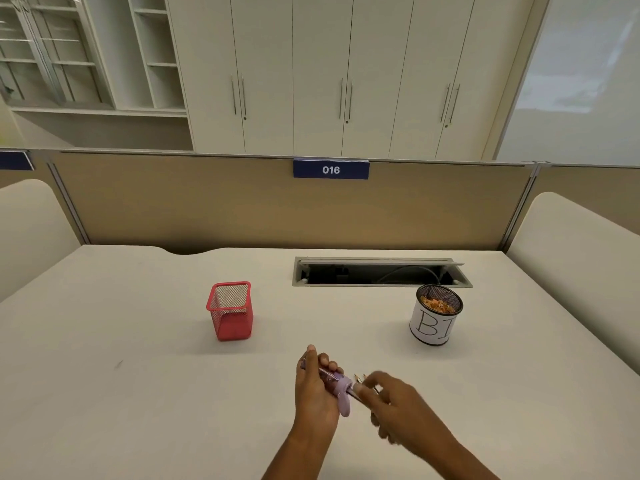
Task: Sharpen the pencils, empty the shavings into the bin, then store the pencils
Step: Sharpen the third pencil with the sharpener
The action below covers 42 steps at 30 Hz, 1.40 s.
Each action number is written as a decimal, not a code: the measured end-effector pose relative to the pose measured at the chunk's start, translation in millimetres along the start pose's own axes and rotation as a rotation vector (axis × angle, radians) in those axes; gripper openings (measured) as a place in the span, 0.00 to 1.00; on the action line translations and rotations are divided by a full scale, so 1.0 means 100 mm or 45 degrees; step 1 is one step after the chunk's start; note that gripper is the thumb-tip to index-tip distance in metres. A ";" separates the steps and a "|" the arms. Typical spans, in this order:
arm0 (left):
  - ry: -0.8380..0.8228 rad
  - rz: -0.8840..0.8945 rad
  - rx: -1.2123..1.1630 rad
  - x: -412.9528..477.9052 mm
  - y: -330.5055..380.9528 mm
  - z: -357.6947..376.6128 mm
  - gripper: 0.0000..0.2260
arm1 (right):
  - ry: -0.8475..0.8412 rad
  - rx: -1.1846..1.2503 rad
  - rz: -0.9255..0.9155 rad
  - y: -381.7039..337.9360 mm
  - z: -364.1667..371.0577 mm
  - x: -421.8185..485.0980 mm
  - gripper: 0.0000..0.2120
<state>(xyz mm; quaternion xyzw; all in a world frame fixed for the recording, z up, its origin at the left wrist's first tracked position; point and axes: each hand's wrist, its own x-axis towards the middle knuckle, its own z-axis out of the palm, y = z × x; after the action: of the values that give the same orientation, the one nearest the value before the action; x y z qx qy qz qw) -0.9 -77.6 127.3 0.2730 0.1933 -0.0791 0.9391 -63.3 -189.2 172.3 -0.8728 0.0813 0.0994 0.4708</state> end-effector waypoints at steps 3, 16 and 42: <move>0.038 -0.052 -0.142 0.03 0.02 -0.05 0.15 | 0.369 -0.803 -0.416 0.10 0.06 -0.01 0.12; -0.084 0.050 0.128 -0.08 0.03 0.05 0.12 | -0.396 0.919 0.553 0.17 -0.04 0.00 0.16; -0.022 0.047 0.189 -0.18 -0.10 0.04 0.11 | -0.077 0.387 0.150 0.17 0.13 0.07 0.20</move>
<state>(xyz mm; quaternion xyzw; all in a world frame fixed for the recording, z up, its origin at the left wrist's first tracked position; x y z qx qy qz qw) -18.7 -87.8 132.8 0.3446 0.1736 -0.0782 0.9193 -61.6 -187.6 149.8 -0.7819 0.1324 0.1396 0.5930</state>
